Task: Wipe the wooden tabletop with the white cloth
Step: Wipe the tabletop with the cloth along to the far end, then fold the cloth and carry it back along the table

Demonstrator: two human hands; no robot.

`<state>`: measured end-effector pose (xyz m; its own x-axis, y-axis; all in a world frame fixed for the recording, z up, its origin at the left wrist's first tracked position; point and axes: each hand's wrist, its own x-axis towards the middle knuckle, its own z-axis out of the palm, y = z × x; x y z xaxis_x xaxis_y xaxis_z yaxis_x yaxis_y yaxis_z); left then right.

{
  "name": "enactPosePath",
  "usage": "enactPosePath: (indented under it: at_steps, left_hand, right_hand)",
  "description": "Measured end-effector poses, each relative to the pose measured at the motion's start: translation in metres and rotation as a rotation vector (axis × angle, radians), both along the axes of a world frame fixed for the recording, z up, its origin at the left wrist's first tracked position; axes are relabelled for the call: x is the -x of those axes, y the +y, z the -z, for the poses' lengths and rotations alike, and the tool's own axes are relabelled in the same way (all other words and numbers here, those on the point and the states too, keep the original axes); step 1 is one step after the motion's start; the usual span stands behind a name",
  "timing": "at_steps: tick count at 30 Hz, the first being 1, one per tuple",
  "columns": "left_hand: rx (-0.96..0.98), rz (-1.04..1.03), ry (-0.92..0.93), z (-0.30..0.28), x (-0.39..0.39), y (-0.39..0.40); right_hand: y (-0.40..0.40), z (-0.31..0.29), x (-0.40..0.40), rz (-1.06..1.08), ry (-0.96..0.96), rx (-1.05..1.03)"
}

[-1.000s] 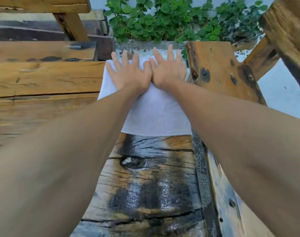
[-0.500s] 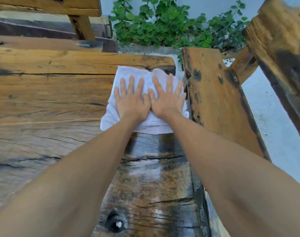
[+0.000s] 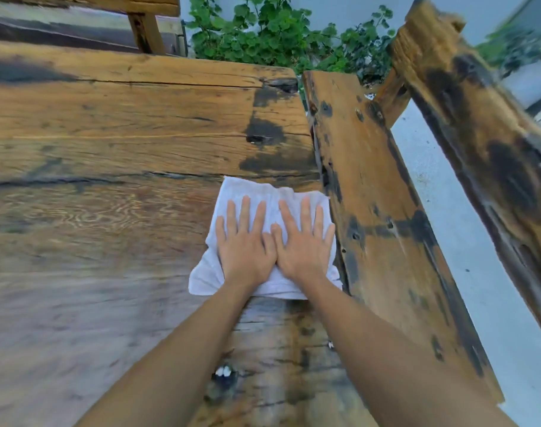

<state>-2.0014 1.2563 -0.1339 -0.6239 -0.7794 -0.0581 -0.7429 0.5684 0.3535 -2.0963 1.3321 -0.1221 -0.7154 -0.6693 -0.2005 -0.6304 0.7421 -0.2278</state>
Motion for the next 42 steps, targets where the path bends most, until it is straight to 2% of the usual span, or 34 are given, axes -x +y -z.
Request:
enactPosePath:
  at_steps: [6, 12, 16, 18, 20, 22, 24, 26, 29, 35, 39, 42]
  left_hand:
    - [-0.033, 0.116, -0.029, -0.011, -0.073, 0.104]
    - [-0.078, 0.158, 0.003, -0.019, -0.147, 0.178]
    - [-0.15, 0.228, -0.054, -0.032, -0.179, 0.19]
    - [-0.231, 0.256, -0.104, -0.042, -0.182, 0.182]
    - [-0.351, 0.246, -0.083, -0.059, -0.177, 0.172]
    - [-0.417, 0.134, -0.005, -0.074, -0.17, 0.16]
    - [-0.441, -0.021, 0.015, -0.087, -0.159, 0.146]
    - [-0.472, -0.098, -0.024, -0.093, -0.146, 0.13]
    - [-0.524, -0.195, -0.115, -0.099, -0.123, 0.105]
    - [-0.667, -0.291, -0.18, -0.1, -0.089, 0.09]
    - [-0.753, -0.286, -0.068, -0.114, -0.088, 0.073]
    - [-0.799, -0.219, 0.031, -0.146, -0.105, 0.045]
  right_hand:
    - [0.114, -0.006, -0.081, 0.171, -0.024, -0.081]
    - [0.191, -0.021, -0.155, 0.198, -0.014, -0.115]
    - [0.213, -0.03, -0.167, 0.157, -0.105, -0.179]
    - [0.215, -0.041, -0.158, 0.129, -0.207, -0.166]
    - [0.217, -0.057, -0.143, 0.197, -0.297, -0.058]
    - [0.222, -0.066, -0.124, 0.382, -0.365, 0.117]
    - [0.225, -0.073, -0.099, 0.571, -0.566, 0.249]
    - [0.227, -0.077, -0.077, 0.72, -0.834, 0.354]
    - [0.23, -0.082, -0.046, 0.842, -0.996, 0.418]
    - [0.225, -0.093, -0.022, 0.662, -1.075, 0.26]
    - [0.216, -0.117, -0.003, 0.494, -1.033, 0.22]
    - [0.204, -0.143, 0.014, 0.366, -0.993, 0.175]
